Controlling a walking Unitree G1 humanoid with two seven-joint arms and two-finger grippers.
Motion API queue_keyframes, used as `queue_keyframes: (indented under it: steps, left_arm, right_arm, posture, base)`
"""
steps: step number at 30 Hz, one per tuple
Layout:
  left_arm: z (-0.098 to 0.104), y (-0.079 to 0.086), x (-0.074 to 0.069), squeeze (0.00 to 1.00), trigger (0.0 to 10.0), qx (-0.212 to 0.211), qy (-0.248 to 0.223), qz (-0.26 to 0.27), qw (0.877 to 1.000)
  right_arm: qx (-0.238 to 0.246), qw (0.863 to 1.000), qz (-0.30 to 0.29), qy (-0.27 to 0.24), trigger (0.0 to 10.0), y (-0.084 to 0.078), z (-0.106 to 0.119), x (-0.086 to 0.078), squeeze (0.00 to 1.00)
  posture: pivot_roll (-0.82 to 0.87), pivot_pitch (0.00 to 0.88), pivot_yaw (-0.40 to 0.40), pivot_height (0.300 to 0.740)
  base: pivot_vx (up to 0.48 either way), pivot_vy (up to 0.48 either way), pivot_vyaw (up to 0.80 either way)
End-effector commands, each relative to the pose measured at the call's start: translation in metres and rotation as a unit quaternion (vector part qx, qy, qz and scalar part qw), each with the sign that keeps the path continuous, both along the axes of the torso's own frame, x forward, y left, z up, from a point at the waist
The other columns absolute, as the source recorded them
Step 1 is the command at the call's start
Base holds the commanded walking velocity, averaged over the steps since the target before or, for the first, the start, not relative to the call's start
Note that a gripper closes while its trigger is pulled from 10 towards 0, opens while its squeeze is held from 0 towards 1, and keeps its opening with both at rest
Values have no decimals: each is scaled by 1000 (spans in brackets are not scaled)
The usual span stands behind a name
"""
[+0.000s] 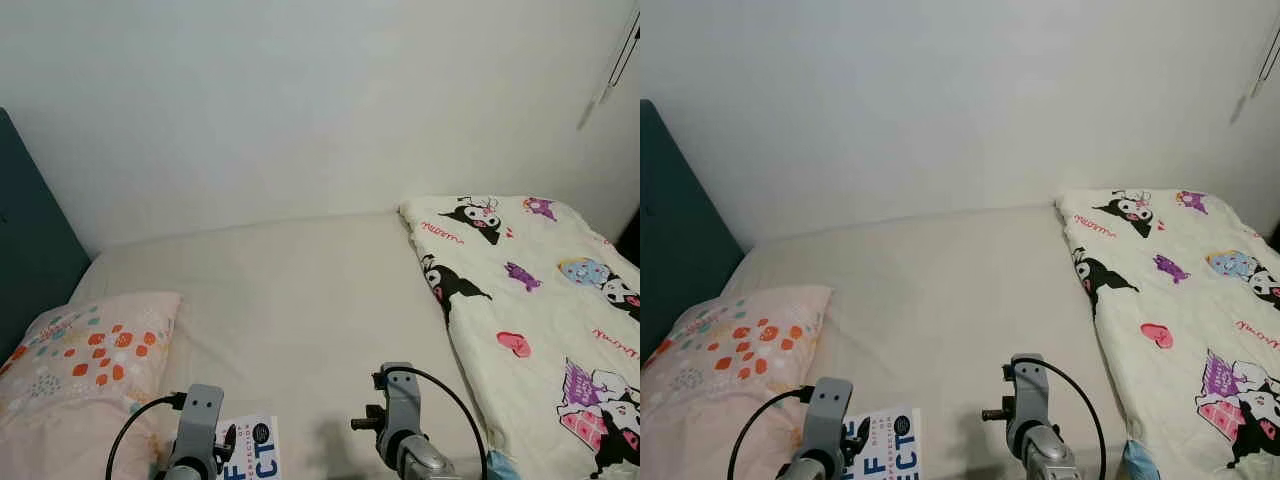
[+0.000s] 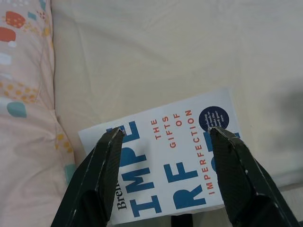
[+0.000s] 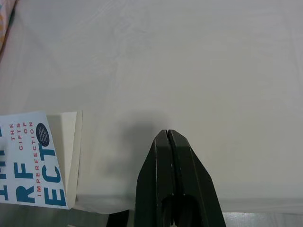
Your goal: Clean up the room
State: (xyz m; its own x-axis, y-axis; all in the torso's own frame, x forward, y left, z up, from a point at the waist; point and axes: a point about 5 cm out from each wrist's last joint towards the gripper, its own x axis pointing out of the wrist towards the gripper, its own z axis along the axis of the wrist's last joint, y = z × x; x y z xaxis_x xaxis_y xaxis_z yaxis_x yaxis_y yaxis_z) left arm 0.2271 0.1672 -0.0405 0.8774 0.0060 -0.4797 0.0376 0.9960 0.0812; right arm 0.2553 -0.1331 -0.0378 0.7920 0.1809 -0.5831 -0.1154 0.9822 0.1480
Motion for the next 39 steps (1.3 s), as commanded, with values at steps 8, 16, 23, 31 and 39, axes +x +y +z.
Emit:
queue_keyframes:
  steps: [8,16,23,31,39]
  left_arm:
    - [-1,1,-2,0,10000,-7,-2,6,1000]
    - [-1,0,-3,0,10000,-4,-3,1,1000]
    - [-1,0,-3,0,10000,-2,-4,-3,1000]
    - [0,-1,-2,0,10000,-1,-3,-4,1000]
    - [-2,1,-3,0,10000,-2,4,2,1000]
  right_arm:
    - [6,1000,-3,2,10000,2,0,1,0]
    - [7,1000,-3,4,10000,2,-1,0,0]
    - [7,1000,-2,6,10000,2,-1,-1,0]
    - [7,1000,-3,5,10000,2,0,1,0]
    - [2,1000,-1,4,10000,2,0,1,0]
  posture:
    - [49,0,-15,740]
    - [50,0,-15,740]
    - [52,0,-15,740]
    - [51,0,-16,740]
    - [49,0,-15,740]
  base:
    - [0,0,0]
    - [0,0,0]
    - [0,0,0]
    - [0,0,0]
    - [0,0,0]
